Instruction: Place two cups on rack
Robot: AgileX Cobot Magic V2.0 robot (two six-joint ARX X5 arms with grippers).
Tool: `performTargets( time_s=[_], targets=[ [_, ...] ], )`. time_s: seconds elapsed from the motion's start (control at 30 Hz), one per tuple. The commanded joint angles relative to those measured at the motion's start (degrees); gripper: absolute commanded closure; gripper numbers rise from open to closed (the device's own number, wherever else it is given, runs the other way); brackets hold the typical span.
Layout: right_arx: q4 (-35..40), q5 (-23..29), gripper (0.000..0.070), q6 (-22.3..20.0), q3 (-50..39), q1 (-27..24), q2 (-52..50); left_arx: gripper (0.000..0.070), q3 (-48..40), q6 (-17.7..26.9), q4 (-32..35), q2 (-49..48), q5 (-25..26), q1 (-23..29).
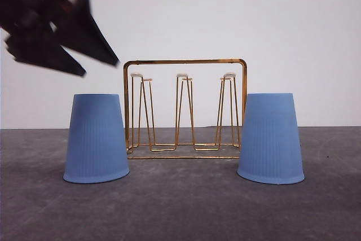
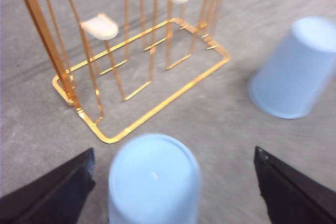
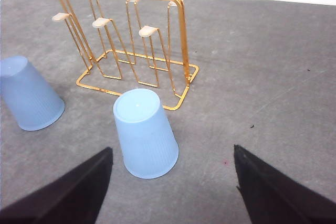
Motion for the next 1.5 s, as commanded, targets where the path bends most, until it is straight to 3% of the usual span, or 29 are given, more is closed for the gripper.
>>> performTargets(
  time_s=[0.0,0.23,0.3,0.4,0.47,0.77,0.87,1.07,1.27,1.47],
  targets=[
    [0.61,0.22,0.0237,-0.83,0.76,0.17,0.13,0.0095,0.90,-0.20,1.64,3.06,-0.46,-0.55],
    [0.61,0.20,0.0237,-0.83,0.76,0.17,0.13,0.0115,0.90,-0.65,2.24,11.58,-0.63,-0.61],
    [0.61,0.20,0.0237,-0.81,0.76,0.17,0.13,0.0172,0.90,-0.94,2.17,12.47,-0.62,-0.64],
    [0.61,0.20,0.0236,-0.81,0.76,0.17,0.13,0.0344,1.12,-3.25,1.78,11.94,-0.62,-0.82],
    [0.61,0.20,0.0237,-0.81,0.76,0.17,0.13,0.0365,2.19,-4.29,0.05,10.85,-0.60,-0.85],
    [0.61,0.22,0.0237,-0.81,0.76,0.17,0.13,0.0364,17.86,-4.92,-21.23,8.10,-0.82,-0.90],
    [0.62,0.22,0.0237,-0.81,0.76,0.17,0.13,0.0364,23.46,-4.92,-24.63,8.10,-2.77,-0.90],
    [0.63,0.22,0.0237,-0.81,0.76,0.17,0.13,0.0348,30.51,-5.31,-24.10,8.29,-9.11,-0.92],
    [0.61,0.22,0.0237,-0.81,0.76,0.17,0.13,0.0349,31.06,-6.64,-16.85,9.85,-9.44,-0.96],
    [0.61,0.24,0.0237,-0.83,0.76,0.17,0.13,0.0348,31.06,-6.64,-15.29,15.62,-9.40,-1.02]
  ],
)
